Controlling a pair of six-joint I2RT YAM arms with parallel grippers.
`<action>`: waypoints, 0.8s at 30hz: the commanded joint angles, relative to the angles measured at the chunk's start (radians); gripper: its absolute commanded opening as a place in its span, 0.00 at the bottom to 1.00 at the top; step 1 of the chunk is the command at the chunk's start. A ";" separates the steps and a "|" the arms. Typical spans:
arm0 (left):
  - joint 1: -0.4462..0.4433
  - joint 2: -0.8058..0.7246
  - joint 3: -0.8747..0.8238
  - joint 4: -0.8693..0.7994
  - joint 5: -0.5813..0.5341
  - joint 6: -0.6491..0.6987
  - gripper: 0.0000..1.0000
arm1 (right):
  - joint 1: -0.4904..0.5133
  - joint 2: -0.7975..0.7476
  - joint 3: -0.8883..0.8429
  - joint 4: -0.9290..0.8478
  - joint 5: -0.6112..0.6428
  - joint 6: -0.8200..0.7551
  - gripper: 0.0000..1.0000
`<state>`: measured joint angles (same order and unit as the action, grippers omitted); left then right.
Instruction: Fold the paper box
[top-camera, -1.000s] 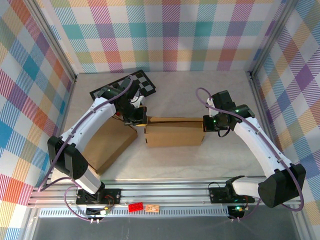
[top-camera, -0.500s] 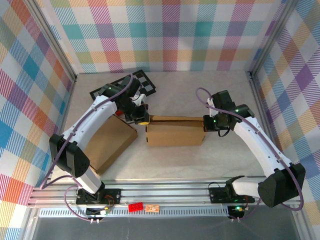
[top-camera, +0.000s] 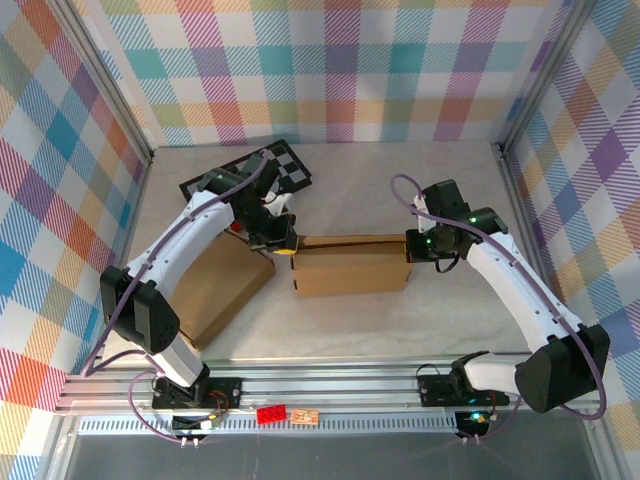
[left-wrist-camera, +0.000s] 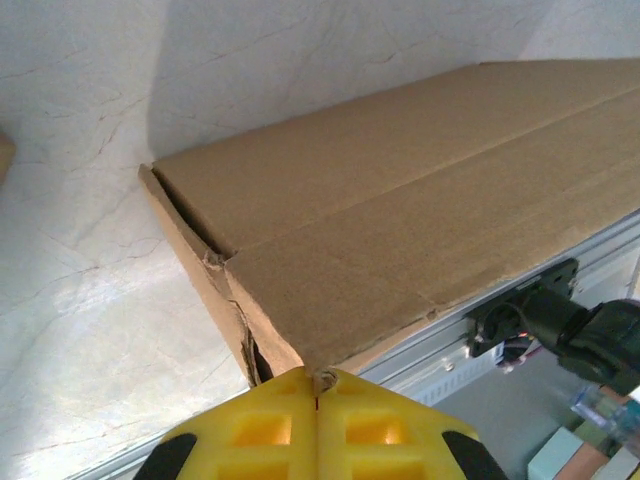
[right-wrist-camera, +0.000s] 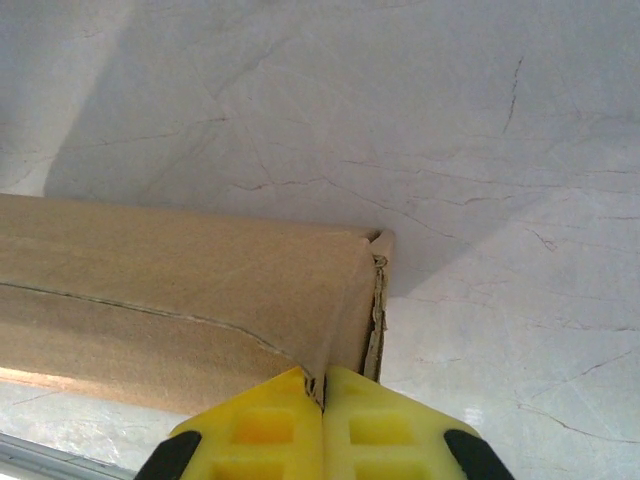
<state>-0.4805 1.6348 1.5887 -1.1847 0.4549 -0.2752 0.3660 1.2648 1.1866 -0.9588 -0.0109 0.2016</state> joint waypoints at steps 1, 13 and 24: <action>-0.003 -0.039 -0.046 0.030 0.067 0.065 0.00 | 0.016 -0.007 -0.021 0.004 -0.069 -0.010 0.00; -0.003 -0.085 -0.108 0.057 0.048 0.141 0.00 | 0.026 -0.062 -0.080 0.066 -0.041 -0.027 0.00; -0.004 -0.146 -0.228 0.137 0.024 0.198 0.00 | 0.030 -0.094 -0.127 0.145 -0.045 -0.070 0.00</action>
<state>-0.4808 1.5024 1.3964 -1.0622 0.4782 -0.1127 0.3775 1.1767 1.0782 -0.8410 -0.0109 0.1658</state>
